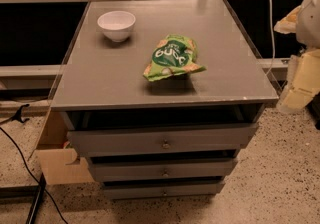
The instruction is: Open top drawer
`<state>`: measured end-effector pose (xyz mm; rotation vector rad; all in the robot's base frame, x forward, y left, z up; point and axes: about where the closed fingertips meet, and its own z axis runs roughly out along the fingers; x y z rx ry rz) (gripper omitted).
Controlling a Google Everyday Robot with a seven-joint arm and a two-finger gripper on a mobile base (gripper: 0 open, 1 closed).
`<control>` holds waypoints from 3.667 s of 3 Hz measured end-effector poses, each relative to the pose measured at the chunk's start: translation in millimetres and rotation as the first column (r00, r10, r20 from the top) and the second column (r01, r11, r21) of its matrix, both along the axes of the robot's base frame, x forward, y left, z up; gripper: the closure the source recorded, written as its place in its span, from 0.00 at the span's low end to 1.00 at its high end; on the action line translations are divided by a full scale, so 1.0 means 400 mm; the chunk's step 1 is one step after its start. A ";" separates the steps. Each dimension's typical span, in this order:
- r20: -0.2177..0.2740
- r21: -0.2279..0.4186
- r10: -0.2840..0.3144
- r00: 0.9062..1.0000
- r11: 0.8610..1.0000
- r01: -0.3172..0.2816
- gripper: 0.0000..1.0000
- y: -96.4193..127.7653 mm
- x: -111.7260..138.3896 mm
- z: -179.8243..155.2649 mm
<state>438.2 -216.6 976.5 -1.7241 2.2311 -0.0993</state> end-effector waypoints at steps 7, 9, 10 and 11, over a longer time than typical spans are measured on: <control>0.050 0.172 -0.043 0.998 0.984 0.034 0.00 0.159 -0.125 -0.414; 0.050 0.180 -0.060 0.997 0.982 0.050 0.00 0.141 -0.152 -0.553; 0.066 0.201 -0.045 0.997 0.979 0.031 0.00 0.137 -0.147 -0.605; 0.083 0.229 -0.008 0.996 0.973 -0.012 0.00 0.142 -0.119 -0.652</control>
Offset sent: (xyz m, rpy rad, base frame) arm -0.0216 0.0056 -0.0488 -0.0176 0.0756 -0.0360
